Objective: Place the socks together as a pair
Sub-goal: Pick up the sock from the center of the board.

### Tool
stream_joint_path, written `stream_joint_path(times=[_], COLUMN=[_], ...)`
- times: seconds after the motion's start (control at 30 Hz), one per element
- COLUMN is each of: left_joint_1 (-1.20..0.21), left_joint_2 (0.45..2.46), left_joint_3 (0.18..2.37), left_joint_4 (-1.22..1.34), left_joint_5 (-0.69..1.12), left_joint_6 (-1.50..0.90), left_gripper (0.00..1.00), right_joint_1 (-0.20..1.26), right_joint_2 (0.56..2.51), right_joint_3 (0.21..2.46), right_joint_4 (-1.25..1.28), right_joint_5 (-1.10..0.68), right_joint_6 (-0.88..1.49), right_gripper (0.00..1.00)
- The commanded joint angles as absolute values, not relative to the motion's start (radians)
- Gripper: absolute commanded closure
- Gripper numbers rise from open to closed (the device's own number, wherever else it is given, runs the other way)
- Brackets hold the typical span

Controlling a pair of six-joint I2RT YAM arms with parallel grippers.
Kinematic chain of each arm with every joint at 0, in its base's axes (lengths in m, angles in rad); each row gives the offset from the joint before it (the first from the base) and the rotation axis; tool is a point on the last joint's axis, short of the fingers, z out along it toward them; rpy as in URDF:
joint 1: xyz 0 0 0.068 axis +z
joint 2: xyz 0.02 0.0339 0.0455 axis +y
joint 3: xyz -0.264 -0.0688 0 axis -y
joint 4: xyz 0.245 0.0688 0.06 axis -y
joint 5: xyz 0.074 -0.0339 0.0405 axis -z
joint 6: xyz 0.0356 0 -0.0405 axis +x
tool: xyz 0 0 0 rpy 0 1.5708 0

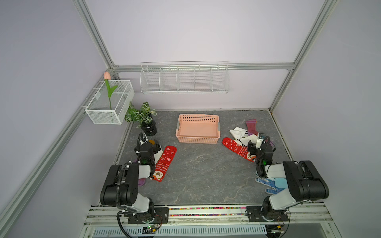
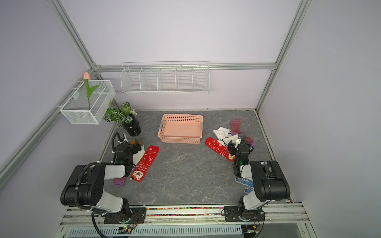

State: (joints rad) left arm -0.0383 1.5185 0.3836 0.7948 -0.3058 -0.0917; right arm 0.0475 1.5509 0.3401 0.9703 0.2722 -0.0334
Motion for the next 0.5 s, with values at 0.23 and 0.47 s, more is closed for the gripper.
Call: stream_joint_path(times=[0.23, 0.47], left_joint_1=[-0.04, -0.038], left_joint_2=[1.254, 1.037], left_joint_3=[0.523, 0.606], left_joint_4=[0.434, 0.061], left_joint_5=[-0.224, -0.444], left_joint_6=[-0.082, -0.665], left_gripper=[0.01, 0.0], right_joint_1=[0.066, 0.023], right_joint_2=[1.283, 0.985], right_joint_3=[0.344, 0.512], right_joint_4=[0.726, 0.027], right_joint_5=[0.319, 0.287], right_joint_6=[-0.001, 0.398], right_gripper=[0.11, 0.11])
